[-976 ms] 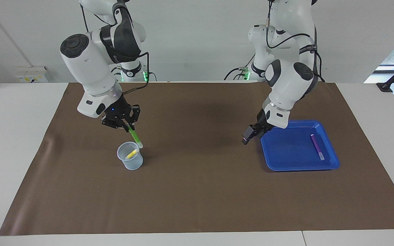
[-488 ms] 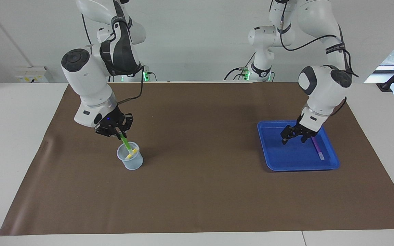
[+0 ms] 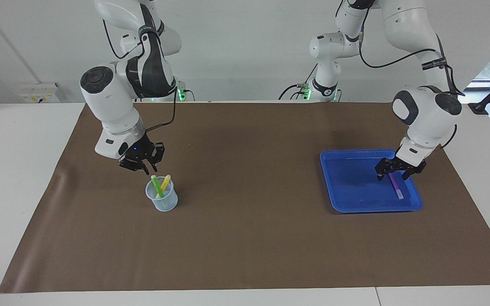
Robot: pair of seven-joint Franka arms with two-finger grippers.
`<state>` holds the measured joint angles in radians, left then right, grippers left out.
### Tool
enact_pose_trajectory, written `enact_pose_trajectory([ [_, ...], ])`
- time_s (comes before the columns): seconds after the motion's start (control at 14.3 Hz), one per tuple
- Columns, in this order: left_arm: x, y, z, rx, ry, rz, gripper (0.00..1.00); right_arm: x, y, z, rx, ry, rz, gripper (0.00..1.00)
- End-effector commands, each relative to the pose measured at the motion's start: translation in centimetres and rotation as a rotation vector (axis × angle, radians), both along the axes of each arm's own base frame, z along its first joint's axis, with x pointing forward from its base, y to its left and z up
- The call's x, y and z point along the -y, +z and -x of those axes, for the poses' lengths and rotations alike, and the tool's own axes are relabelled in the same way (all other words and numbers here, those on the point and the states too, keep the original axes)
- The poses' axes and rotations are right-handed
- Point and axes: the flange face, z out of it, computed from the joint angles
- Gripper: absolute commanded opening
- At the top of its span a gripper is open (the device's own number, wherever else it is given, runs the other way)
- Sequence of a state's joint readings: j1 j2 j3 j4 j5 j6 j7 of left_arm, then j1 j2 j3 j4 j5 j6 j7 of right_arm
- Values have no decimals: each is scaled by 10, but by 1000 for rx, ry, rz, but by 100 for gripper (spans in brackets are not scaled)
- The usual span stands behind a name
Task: Transfer and insert pens with both arms
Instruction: 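Grasp the purple pen with the left gripper while the right gripper withdraws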
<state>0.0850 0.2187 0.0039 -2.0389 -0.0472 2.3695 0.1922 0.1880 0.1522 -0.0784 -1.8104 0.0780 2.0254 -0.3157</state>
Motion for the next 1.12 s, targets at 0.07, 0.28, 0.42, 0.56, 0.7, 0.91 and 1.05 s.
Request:
enact_pose_trajectory([
  [0.07,-16,-30,-3,9,-1,-20,100,-3,18,0,16,23,-34,100],
  [0.28,-32,-44,-1,-6,-9,-23,100,-24,26,-1,-16,-110,-356,100],
  [0.42,-31,-52,4,-23,-8,-20,97,-33,30,-1,-45,-213,-480,100],
  [0.56,-31,-53,5,-32,-1,-18,40,-46,34,0,-108,-375,-609,100],
  [0.7,-30,-53,7,-46,1,-15,0,-62,40,2,-190,-533,-717,100],
  [0.91,-22,-47,7,-73,-3,-9,0,-92,42,6,-246,-667,-819,100],
  [1.05,-14,-35,8,-84,45,-2,0,-117,41,10,-234,-693,-840,100],
])
